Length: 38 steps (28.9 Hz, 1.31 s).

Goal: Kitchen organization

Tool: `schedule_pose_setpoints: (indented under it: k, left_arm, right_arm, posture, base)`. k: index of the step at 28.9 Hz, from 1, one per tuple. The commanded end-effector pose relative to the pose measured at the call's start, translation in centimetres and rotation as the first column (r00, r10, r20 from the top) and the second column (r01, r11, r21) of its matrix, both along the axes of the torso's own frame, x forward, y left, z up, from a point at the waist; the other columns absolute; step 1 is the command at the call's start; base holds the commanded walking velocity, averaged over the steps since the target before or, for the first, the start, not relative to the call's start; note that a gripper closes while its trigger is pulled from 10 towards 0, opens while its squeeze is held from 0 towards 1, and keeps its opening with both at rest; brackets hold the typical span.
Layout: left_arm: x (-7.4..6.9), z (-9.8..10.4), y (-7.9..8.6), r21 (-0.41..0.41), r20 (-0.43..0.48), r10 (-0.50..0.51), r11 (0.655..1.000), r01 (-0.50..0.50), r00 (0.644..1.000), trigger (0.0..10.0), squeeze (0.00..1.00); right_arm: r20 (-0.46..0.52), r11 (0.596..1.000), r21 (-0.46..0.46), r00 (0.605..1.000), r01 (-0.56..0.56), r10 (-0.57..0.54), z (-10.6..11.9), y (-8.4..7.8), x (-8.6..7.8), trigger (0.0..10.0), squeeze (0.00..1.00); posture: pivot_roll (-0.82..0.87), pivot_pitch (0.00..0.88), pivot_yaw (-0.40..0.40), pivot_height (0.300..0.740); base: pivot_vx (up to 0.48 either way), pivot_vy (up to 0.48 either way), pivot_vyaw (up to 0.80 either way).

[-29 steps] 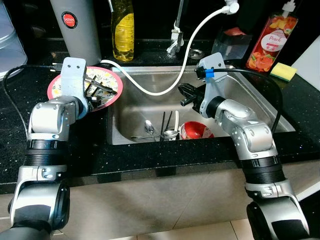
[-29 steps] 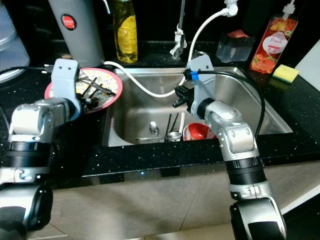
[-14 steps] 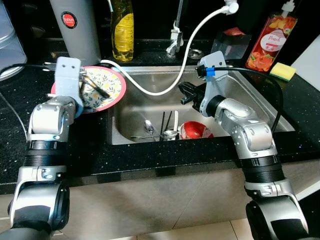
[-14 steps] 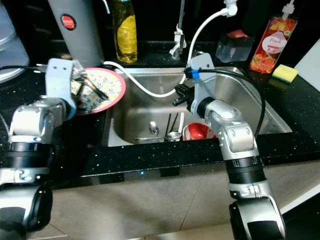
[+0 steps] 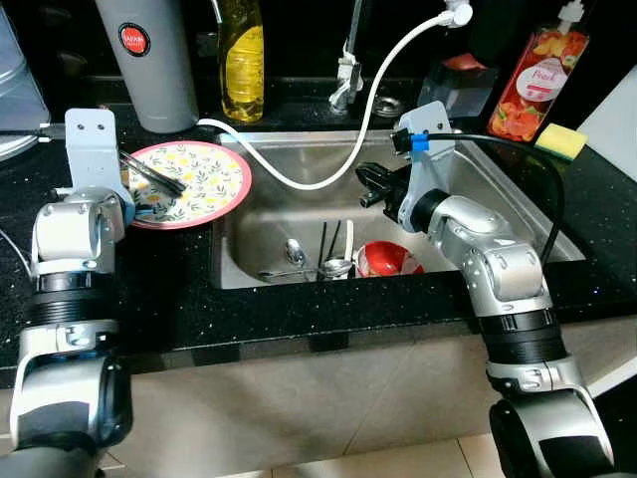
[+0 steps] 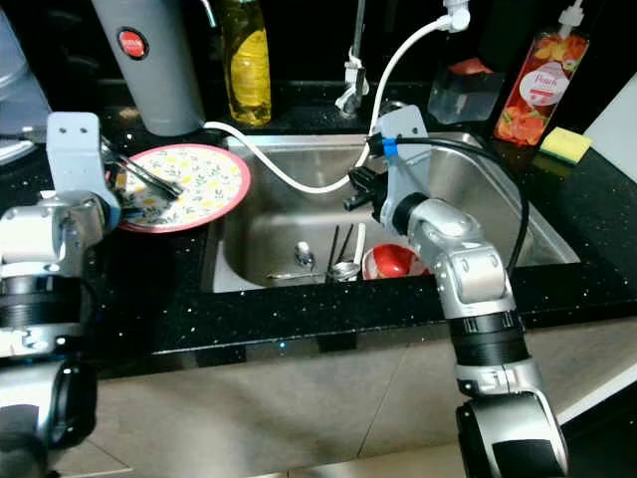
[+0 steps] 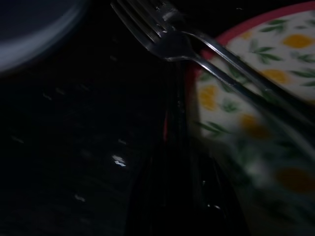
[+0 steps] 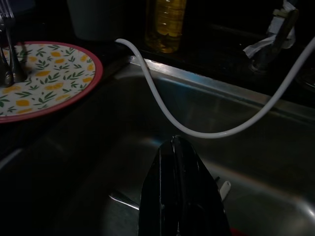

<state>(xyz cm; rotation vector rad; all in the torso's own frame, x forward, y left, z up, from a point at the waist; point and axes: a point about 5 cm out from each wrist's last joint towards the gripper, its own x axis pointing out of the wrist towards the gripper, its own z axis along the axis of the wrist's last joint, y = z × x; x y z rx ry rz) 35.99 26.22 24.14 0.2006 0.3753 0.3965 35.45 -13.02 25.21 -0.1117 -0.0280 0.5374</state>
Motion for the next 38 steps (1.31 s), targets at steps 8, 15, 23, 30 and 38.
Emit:
schedule_pose_setpoints:
  k: [8, 15, 23, 30, 38]
  left_arm:
    - [0.2, 2.8, 1.6, 0.372, 0.074, 0.034, 0.926, -0.059, 0.997, 10.0, 0.0]
    - [0.2, 4.4, 2.3, 0.482, 0.147, 0.063, 0.867, -0.127, 0.987, 10.0, 0.0]
    - [1.3, 5.5, -2.2, 0.205, 0.261, -0.246, 0.959, 0.195, 0.934, 10.0, 0.0]
    - [1.1, 3.5, -8.3, -0.104, 0.211, -0.495, 0.846, 0.523, 0.843, 10.0, 0.0]
    - [1.9, 3.9, -14.9, -0.169, 0.275, -0.668, 0.675, 0.719, 0.692, 10.0, 0.0]
  right_arm:
    - [0.012, 1.0, 0.021, 1.0, 0.007, -0.007, 0.3, -0.2, 0.0, 10.0, 0.0]
    - [0.012, 1.0, 0.022, 1.0, 0.007, -0.007, 0.3, -0.2, 0.0, 10.0, 0.0]
    - [0.013, 1.0, 0.021, 1.0, 0.007, -0.007, 0.3, -0.2, 0.1, 10.0, 0.0]
    - [0.021, 1.0, 0.024, 1.0, 0.019, -0.019, 0.5, -0.4, 0.1, 10.0, 0.0]
    - [0.032, 0.998, 0.031, 0.998, 0.051, -0.052, 0.7, -0.8, 0.2, 10.0, 0.0]
  posture:
    - [0.1, 0.033, -0.036, 0.74]
    - [0.09, 0.034, -0.031, 0.74]
    - [0.09, 0.035, -0.034, 0.74]
    - [0.08, 0.036, -0.026, 0.74]
    - [0.07, 0.026, -0.023, 0.74]
  base:
    - [0.0, 0.0, 0.0]
    - [0.0, 0.0, 0.0]
    - [0.0, 0.0, 0.0]
    - [0.0, 0.0, 0.0]
    - [0.0, 0.0, 0.0]
